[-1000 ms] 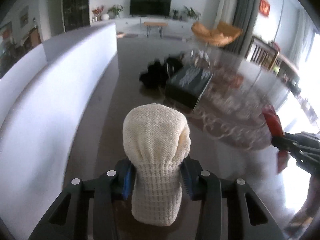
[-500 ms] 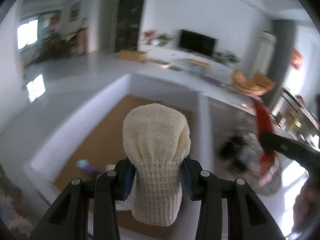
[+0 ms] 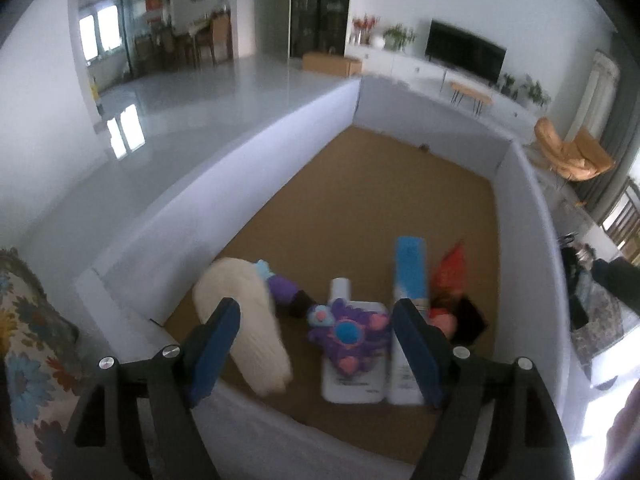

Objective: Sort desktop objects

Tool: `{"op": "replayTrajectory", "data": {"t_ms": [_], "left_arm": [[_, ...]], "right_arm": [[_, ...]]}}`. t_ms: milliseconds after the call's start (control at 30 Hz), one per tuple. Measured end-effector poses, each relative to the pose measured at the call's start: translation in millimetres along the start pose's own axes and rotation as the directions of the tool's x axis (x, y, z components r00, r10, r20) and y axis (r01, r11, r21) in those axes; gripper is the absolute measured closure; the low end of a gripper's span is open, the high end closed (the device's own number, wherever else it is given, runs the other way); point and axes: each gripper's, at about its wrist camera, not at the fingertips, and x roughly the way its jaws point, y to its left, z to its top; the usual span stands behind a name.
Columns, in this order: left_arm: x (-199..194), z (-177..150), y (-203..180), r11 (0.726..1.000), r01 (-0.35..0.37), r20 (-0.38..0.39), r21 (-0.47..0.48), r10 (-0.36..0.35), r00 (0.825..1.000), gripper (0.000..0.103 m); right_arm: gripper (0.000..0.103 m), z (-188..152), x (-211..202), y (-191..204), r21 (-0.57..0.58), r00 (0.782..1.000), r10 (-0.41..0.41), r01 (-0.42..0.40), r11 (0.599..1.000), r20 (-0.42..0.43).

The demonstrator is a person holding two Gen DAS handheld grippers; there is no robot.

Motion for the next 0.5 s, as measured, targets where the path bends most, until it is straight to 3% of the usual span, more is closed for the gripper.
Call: {"op": "replayTrajectory", "data": {"t_ms": [67,133,167,233,267,300,400,500], "left_arm": [[-16,-3,-20,0.999,0.036,0.040,0.024,-0.037,0.999,0.025],[-37,-12,-49,0.991,0.104,0.081,0.081,-0.110,0.991,0.025],[-46,-17,-61,0.985,0.133,0.091,0.108,-0.143,0.985,0.023],[-70,-31,-102,0.956,0.221,0.108,0.191,-0.244,0.964,0.013],[-78,-38,-118,0.943,0.250,0.112,0.222,-0.279,0.954,0.003],[-86,-48,-140,0.922,0.284,0.112,0.264,-0.322,0.940,0.000],[-84,-75,-200,0.862,0.346,0.039,0.369,-0.387,0.921,0.000],[-48,-101,-247,0.838,0.352,-0.069,0.417,-0.357,0.931,0.000]], "right_arm": [[0.008,-12,-28,-28,-0.008,0.996,-0.072,0.073,0.997,0.054],[0.004,-33,-53,-63,-0.021,0.978,-0.192,0.194,0.981,0.079],[0.004,-44,-61,-79,-0.029,0.965,-0.250,0.252,0.967,0.076],[0.004,-71,-75,-119,-0.040,0.930,-0.367,0.368,0.929,0.033],[0.004,-89,-81,-142,-0.039,0.906,-0.423,0.422,0.906,-0.004],[0.004,-102,-86,-158,-0.033,0.890,-0.455,0.454,0.890,-0.030],[0.004,-137,-105,-207,0.013,0.839,-0.534,0.538,0.843,-0.100],[0.004,-161,-125,-236,0.075,0.816,-0.563,0.574,0.815,-0.133]]}}
